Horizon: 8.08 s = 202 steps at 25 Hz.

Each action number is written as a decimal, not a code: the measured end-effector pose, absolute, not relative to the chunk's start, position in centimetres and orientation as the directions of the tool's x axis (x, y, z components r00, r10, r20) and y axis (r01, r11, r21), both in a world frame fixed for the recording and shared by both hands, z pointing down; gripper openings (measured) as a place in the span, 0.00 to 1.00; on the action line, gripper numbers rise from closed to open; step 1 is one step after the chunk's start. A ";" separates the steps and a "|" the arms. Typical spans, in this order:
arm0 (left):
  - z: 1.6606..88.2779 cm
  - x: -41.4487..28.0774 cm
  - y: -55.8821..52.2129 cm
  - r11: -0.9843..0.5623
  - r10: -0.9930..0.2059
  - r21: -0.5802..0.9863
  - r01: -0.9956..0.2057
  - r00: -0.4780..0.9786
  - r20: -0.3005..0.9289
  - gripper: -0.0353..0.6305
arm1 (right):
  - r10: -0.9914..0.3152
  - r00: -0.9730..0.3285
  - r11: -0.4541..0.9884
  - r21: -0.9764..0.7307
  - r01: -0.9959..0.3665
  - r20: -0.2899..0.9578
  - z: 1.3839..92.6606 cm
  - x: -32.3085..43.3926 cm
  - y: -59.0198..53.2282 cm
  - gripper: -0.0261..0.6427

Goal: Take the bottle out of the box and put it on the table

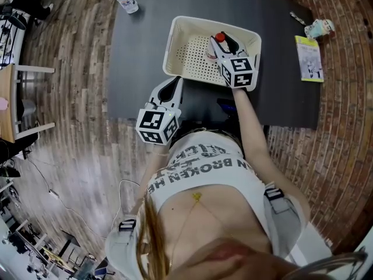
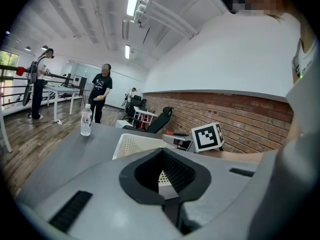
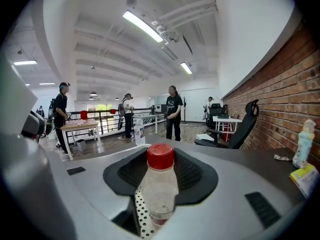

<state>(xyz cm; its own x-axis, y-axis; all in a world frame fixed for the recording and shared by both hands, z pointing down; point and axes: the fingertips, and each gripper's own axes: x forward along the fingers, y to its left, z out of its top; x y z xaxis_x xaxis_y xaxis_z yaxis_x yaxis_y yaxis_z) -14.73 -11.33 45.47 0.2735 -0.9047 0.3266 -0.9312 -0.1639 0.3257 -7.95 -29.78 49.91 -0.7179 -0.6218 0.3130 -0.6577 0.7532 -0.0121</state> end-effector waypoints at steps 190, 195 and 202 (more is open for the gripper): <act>48.9 2.9 -12.4 -0.265 -0.822 0.322 -0.909 0.388 0.418 0.06 | -0.795 -0.460 0.502 0.001 -0.865 0.396 50.2 25.4 -30.6 0.27; 49.1 2.7 -12.5 -0.259 -0.823 0.329 -0.908 0.385 0.417 0.06 | -0.804 -0.458 0.494 -0.001 -0.869 0.380 50.3 25.3 -30.7 0.27; 49.0 2.9 -12.3 -0.269 -0.821 0.333 -0.904 0.396 0.412 0.06 | -0.807 -0.456 0.491 -0.002 -0.871 0.376 50.2 25.3 -30.6 0.27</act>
<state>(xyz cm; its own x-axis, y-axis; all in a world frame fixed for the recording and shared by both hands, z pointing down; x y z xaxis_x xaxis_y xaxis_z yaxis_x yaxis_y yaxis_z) 2.87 -12.32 48.98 0.3962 -0.8207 0.4116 -0.9036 -0.2692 0.3331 25.29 -30.57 50.17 -0.4562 -0.8065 0.3760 -0.8709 0.4915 -0.0024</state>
